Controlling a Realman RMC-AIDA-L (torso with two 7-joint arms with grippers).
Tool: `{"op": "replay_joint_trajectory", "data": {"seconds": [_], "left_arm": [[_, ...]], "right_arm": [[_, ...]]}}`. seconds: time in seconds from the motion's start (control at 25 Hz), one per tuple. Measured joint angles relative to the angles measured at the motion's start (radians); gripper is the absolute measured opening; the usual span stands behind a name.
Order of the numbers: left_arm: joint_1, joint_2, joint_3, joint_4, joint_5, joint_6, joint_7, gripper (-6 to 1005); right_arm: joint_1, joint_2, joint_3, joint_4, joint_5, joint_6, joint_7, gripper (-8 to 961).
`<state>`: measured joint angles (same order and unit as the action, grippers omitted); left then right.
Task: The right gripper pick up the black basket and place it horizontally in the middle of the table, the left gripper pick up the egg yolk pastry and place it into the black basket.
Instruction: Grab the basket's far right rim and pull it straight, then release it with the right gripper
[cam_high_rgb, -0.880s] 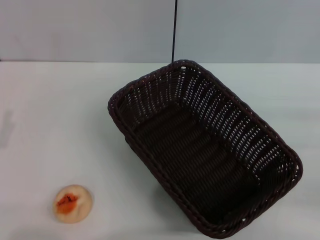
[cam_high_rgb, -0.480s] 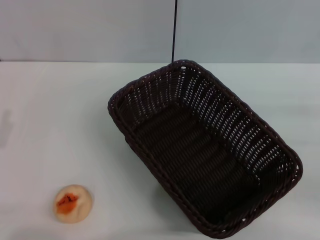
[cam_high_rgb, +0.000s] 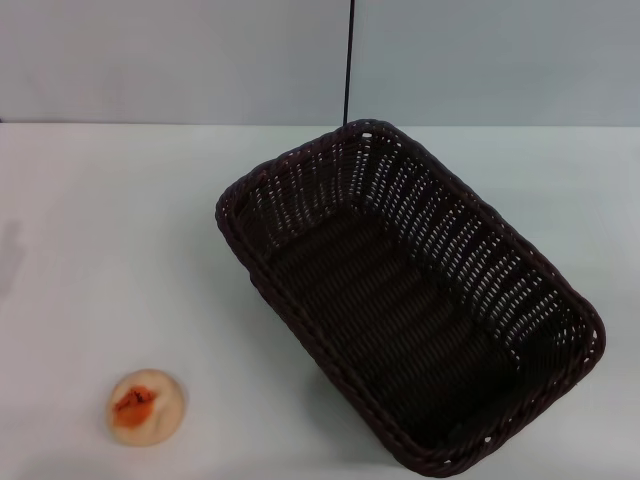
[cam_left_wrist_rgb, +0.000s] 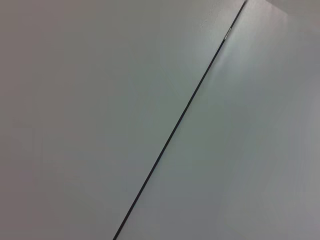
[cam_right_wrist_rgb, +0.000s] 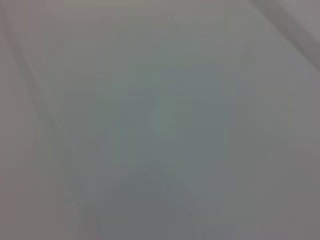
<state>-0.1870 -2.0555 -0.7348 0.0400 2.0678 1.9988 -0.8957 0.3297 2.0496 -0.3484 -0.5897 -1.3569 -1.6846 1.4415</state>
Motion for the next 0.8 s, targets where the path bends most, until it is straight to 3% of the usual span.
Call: {"op": "replay_joint_trajectory", "data": {"seconds": [0.04,0.12,0.16,0.2,0.24,0.28,0.32,0.36,0.4,0.48,0.6,0.72,0.8], "left_arm": [[0.000,0.000,0.000,0.000,0.000,0.000,0.000,813],[0.000,0.000,0.000,0.001,0.000,0.000,0.000,813],[0.000,0.000,0.000,0.002,0.000,0.000,0.000,813],[-0.001,0.000,0.000,0.004,0.000,0.000,0.000,813],[-0.002,-0.001,0.001,0.005,0.000,0.000,0.000,813],[-0.002,-0.001,0.001,0.005,0.000,0.000,0.000,813],[-0.003,-0.001,0.002,0.007,0.000,0.000,0.001,813],[-0.003,-0.001,0.003,0.007,0.000,0.000,0.001,813],[-0.003,-0.001,0.003,0.007,0.000,0.000,0.001,813],[-0.004,-0.002,0.004,0.007,0.000,-0.001,0.001,813],[-0.005,-0.002,0.006,0.008,0.000,-0.002,0.002,813],[-0.005,-0.003,0.008,0.007,0.003,-0.004,0.007,813],[-0.003,-0.004,0.010,0.003,0.006,-0.004,0.013,813]], "right_arm": [[0.000,0.000,0.000,0.000,0.000,0.000,0.000,576],[0.022,-0.015,-0.059,-0.220,-0.173,-0.009,0.249,618],[0.022,-0.015,-0.059,-0.220,-0.173,-0.009,0.249,638],[0.046,-0.026,-0.082,-0.349,-0.295,-0.027,0.415,659],[0.046,-0.026,-0.082,-0.349,-0.295,-0.027,0.415,671],[0.066,-0.035,-0.091,-0.415,-0.366,-0.046,0.499,682],[0.120,-0.058,-0.104,-0.512,-0.512,-0.099,0.646,694],[0.120,-0.058,-0.104,-0.512,-0.512,-0.099,0.646,694],[0.178,-0.079,-0.115,-0.572,-0.654,-0.160,0.753,694],[0.244,-0.097,-0.140,-0.609,-0.794,-0.210,0.824,694],[0.312,-0.108,-0.207,-0.624,-0.947,-0.243,0.867,694],[0.349,-0.105,-0.292,-0.615,-1.037,-0.240,0.879,694],[0.366,-0.091,-0.353,-0.603,-1.085,-0.222,0.882,694]]}}
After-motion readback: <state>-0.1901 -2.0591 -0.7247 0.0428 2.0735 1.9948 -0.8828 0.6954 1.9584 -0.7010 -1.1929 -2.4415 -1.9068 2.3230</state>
